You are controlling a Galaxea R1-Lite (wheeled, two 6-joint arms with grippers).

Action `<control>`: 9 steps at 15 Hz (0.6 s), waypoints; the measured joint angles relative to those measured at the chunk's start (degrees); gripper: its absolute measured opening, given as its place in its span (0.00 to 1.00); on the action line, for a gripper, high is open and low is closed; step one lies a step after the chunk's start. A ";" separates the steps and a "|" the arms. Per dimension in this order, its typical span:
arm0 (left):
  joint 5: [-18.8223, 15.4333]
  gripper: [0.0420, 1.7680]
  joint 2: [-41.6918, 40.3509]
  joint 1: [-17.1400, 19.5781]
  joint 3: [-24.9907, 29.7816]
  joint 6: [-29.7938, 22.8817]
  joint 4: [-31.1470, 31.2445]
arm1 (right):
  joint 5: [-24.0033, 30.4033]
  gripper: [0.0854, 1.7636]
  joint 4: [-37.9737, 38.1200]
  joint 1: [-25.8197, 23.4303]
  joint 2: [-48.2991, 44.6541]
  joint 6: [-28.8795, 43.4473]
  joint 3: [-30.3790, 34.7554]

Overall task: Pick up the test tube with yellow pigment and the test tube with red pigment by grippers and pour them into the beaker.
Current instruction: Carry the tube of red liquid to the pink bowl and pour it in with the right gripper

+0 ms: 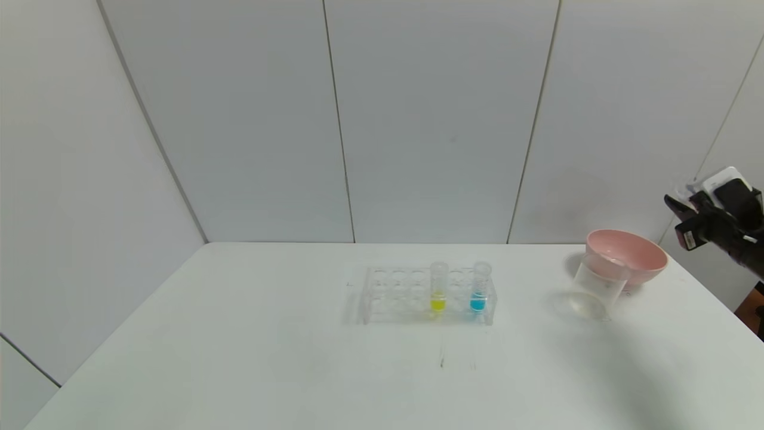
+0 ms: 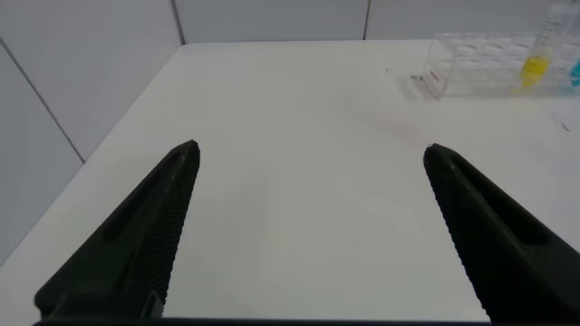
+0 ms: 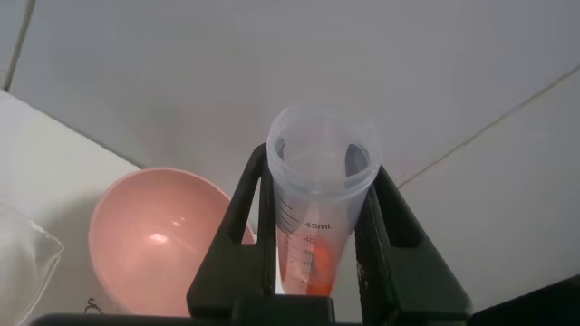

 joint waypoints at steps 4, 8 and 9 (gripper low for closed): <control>0.00 1.00 0.00 0.00 0.00 0.00 0.00 | 4.79 0.28 -0.02 0.27 1.10 -10.35 0.28; 0.00 1.00 0.00 0.00 0.00 0.00 0.00 | 5.83 0.28 0.05 -0.17 1.89 -19.49 0.59; 0.02 1.00 0.00 0.00 0.00 0.00 0.00 | 5.85 0.28 0.05 -0.28 2.08 -21.47 0.72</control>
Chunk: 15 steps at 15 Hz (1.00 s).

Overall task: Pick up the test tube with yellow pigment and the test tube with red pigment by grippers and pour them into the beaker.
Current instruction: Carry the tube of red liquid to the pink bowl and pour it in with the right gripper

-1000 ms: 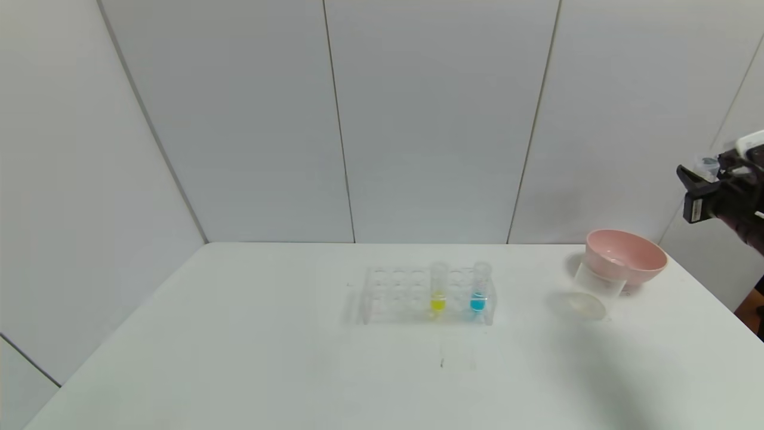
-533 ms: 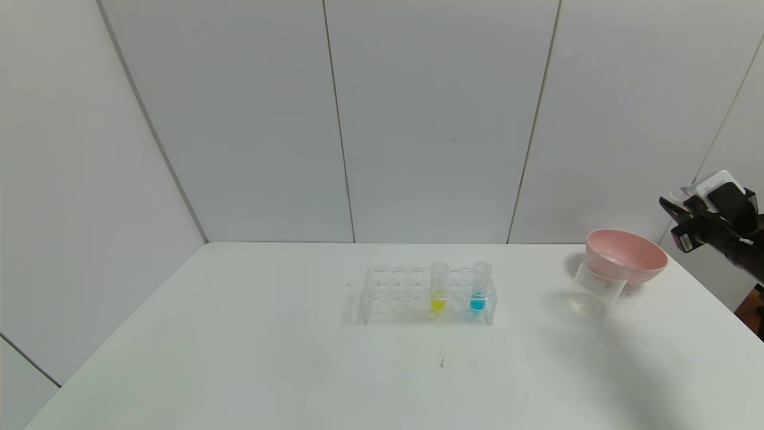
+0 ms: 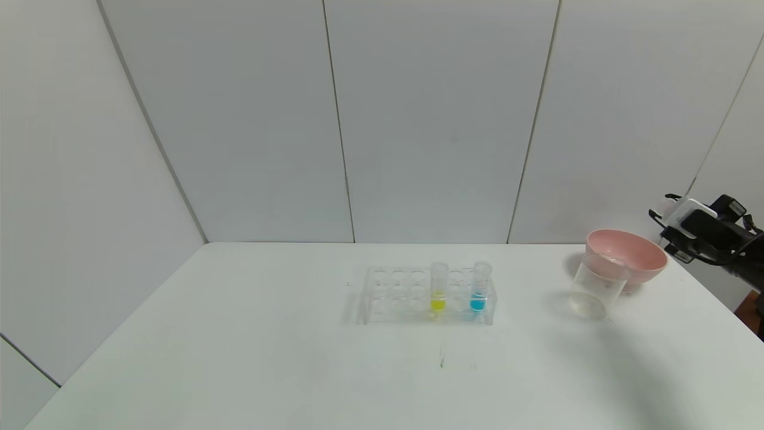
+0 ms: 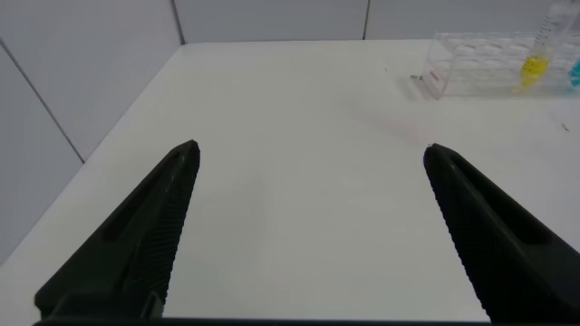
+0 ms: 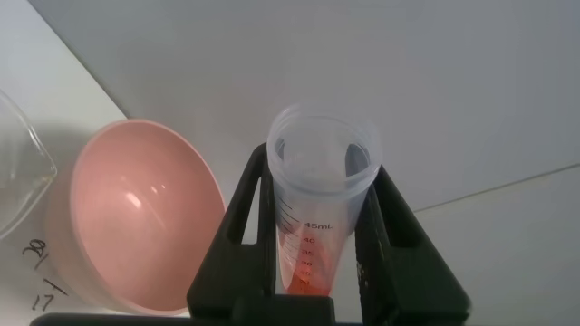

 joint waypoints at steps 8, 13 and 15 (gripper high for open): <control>-0.02 1.00 0.00 0.00 0.00 0.00 0.02 | 0.26 0.28 -0.02 1.46 1.07 -11.70 2.36; -0.02 1.00 0.00 0.00 0.00 0.00 0.00 | -0.27 0.28 0.20 1.99 1.71 -19.07 3.55; 0.00 1.00 0.00 0.00 0.00 0.00 0.00 | -0.55 0.28 0.11 2.45 1.88 -20.09 3.22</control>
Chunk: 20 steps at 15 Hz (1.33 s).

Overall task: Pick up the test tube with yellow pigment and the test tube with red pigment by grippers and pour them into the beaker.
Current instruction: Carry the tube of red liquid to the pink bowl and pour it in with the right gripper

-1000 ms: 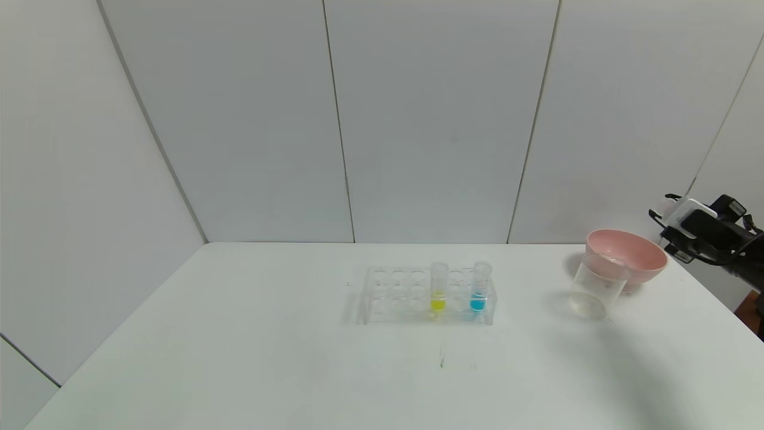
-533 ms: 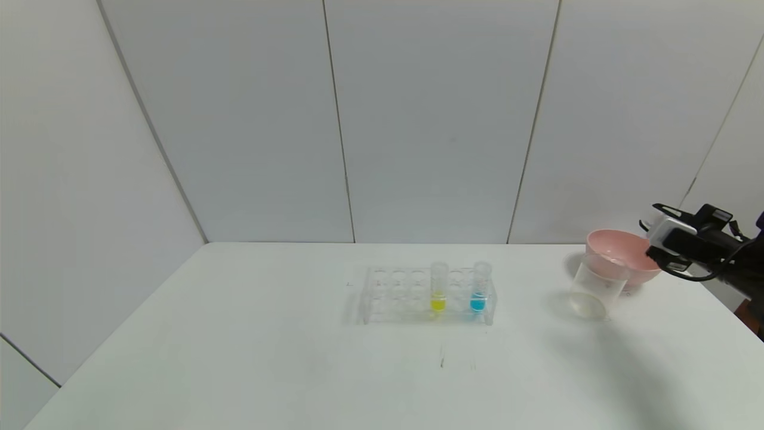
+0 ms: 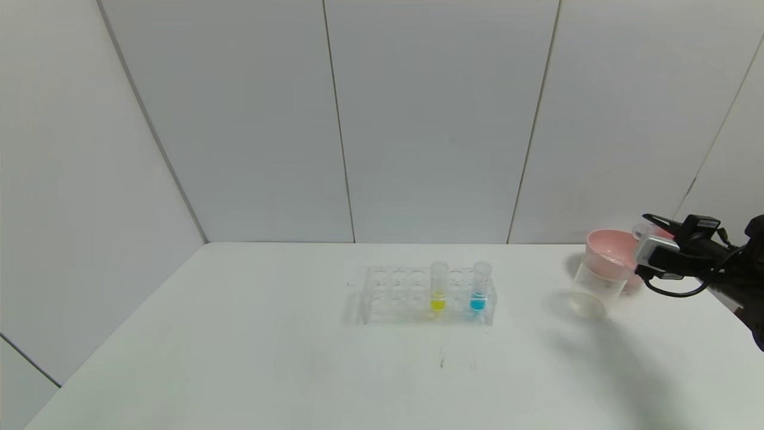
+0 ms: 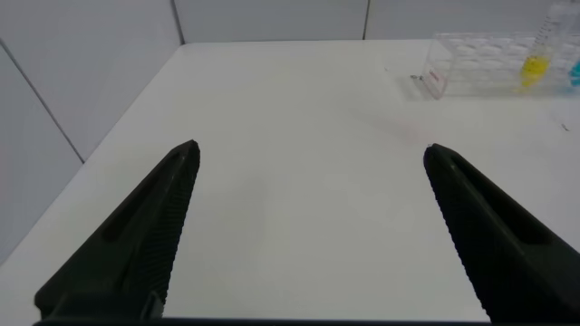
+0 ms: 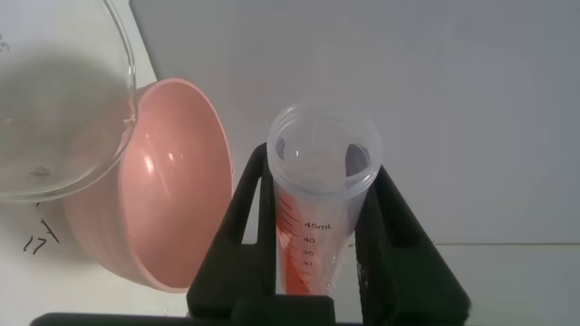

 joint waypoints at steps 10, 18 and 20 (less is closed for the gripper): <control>-0.02 1.00 0.00 0.00 0.00 0.00 0.00 | -1.52 0.28 -0.16 1.57 0.20 -4.40 0.00; -0.02 1.00 0.00 0.00 0.00 0.00 0.00 | -1.61 0.28 -0.99 2.11 -0.05 -4.79 -0.35; -0.02 1.00 0.00 0.00 0.00 0.00 0.00 | -1.66 0.28 -0.88 2.22 -0.05 -4.90 -0.82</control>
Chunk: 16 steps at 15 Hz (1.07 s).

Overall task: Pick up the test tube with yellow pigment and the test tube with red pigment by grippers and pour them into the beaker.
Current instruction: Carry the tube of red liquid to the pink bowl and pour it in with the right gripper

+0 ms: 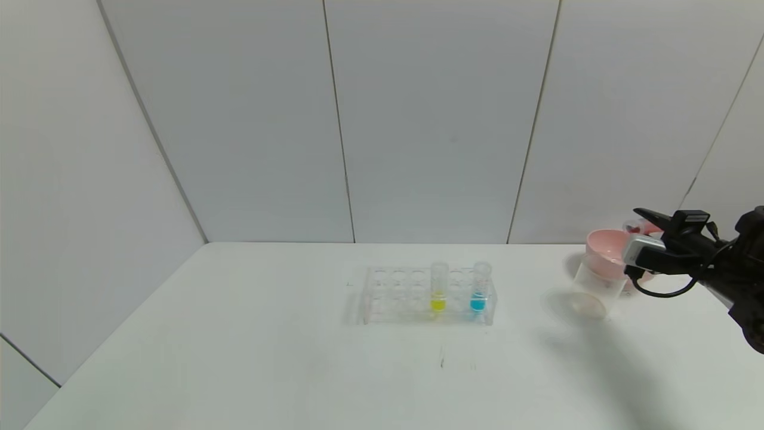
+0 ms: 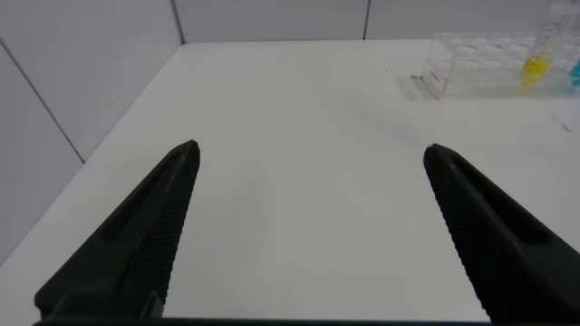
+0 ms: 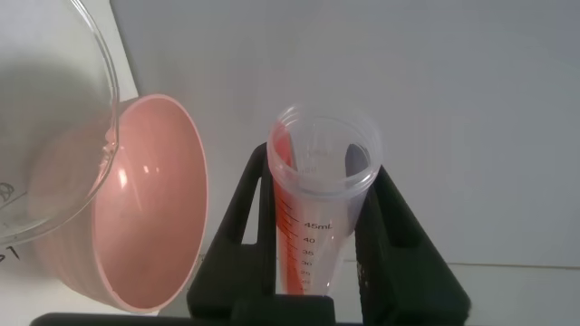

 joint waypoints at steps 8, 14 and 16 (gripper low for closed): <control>0.00 1.00 0.00 0.00 0.00 0.00 0.00 | -0.83 0.28 -0.05 1.49 0.11 -1.90 -1.24; 0.00 1.00 0.00 0.00 0.00 0.00 0.00 | -1.67 0.28 -0.16 2.43 0.16 -3.72 -1.27; 0.00 1.00 0.00 0.00 0.00 0.00 0.00 | -1.67 0.28 -0.16 2.58 0.16 -4.21 -1.27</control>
